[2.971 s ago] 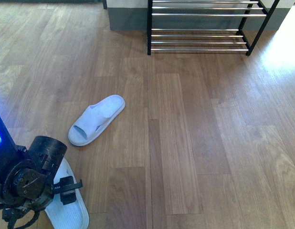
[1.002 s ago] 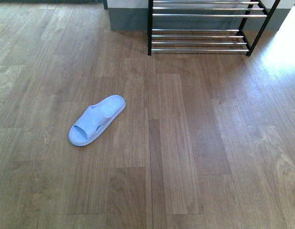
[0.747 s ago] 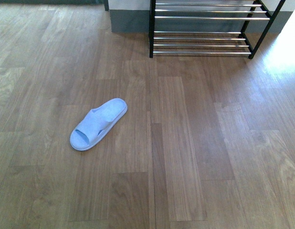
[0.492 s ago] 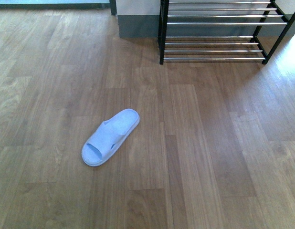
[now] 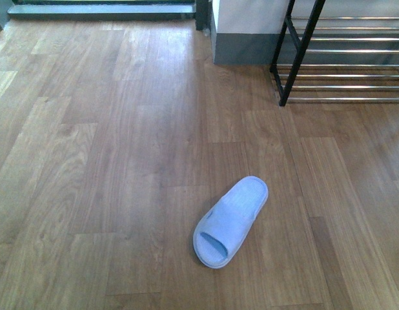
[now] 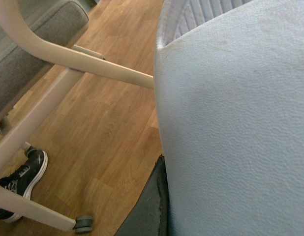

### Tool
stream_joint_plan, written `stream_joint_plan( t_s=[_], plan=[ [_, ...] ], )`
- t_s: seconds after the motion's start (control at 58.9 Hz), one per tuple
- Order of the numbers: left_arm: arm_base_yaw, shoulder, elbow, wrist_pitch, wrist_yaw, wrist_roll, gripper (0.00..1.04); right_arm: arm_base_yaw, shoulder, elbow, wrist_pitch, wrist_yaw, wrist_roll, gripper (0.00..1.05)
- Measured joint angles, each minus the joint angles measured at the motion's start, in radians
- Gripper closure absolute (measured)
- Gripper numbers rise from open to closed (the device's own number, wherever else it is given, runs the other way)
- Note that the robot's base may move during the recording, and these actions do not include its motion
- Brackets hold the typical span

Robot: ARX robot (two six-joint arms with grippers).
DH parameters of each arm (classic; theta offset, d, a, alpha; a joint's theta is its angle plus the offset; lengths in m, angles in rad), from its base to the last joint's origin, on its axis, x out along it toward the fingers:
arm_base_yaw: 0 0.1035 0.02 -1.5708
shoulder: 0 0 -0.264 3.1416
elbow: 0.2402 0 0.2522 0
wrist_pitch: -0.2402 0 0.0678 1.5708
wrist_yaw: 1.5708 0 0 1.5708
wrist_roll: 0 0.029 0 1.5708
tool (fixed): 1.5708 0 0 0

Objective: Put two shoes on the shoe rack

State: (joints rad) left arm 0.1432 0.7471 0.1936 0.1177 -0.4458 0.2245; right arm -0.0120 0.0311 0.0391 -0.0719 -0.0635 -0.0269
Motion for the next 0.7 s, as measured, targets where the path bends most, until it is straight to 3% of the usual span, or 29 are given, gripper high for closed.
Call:
stream_joint_plan(
  t_s=[0.102, 0.238, 0.407, 0.577, 0.696],
  plan=[
    [0.000, 0.000, 0.000, 0.000, 0.001, 0.000, 1.03, -0.002, 0.126, 0.034, -0.129, -0.038, -0.063, 0.09],
    [0.000, 0.000, 0.000, 0.000, 0.000, 0.000, 1.03, -0.002, 0.286, 0.040, -0.040, -0.026, -0.142, 0.09],
    [0.000, 0.000, 0.000, 0.000, 0.002, 0.000, 1.03, 0.012, 0.619, 0.066, 0.272, -0.053, -0.299, 0.09],
    [0.000, 0.000, 0.000, 0.000, 0.001, 0.000, 1.03, 0.013, 1.164, 0.146, 0.723, -0.049, -0.448, 0.09],
    [0.000, 0.000, 0.000, 0.000, 0.001, 0.000, 1.03, 0.013, 1.485, 0.232, 0.901, -0.031, -0.504, 0.09]
  ],
)
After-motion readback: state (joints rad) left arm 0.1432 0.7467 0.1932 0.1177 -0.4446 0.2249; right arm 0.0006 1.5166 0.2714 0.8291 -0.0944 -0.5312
